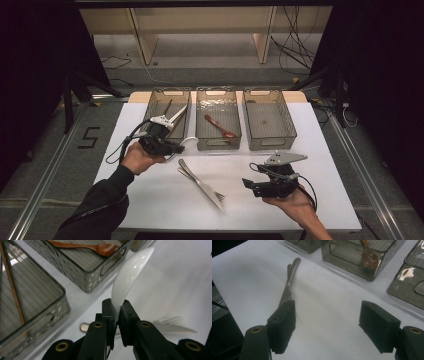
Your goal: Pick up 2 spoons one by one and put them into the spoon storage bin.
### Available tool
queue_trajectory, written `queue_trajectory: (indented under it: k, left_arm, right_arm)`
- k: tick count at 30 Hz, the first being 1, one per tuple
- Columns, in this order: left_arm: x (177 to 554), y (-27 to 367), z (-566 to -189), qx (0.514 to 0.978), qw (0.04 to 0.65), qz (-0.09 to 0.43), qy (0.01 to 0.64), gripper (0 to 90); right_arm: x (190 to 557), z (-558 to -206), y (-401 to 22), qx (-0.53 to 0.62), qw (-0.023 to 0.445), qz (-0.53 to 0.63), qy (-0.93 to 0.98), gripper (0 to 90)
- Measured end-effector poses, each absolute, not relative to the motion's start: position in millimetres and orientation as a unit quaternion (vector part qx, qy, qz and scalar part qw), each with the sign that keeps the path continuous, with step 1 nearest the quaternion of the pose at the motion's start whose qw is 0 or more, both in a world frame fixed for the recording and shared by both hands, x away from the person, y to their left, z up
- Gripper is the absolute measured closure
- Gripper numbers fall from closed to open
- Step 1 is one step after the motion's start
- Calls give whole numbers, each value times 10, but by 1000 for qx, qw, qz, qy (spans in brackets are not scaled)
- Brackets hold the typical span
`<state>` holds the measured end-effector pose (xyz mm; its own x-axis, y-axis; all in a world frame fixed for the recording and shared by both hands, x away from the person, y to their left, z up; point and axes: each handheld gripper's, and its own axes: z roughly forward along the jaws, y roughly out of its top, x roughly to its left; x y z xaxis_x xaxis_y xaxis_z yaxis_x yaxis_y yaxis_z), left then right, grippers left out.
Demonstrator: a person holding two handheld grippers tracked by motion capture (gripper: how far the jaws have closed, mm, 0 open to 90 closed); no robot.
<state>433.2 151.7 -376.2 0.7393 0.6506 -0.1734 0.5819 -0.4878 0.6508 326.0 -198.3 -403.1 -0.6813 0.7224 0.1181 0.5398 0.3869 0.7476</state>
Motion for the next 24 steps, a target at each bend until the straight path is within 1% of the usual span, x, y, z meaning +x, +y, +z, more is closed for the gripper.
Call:
queue_trajectory:
  k: [11,24]
  left_arm:
    - [4654,1169,-3667,848,378,43,370,836]
    - [4939,951,-3661,836,389,43,384,836]
  right_arm:
    - [3269,-4039,-1973,381,112,401,825,303]
    - [3283,-4046,-1981,383,108,404,824,303]
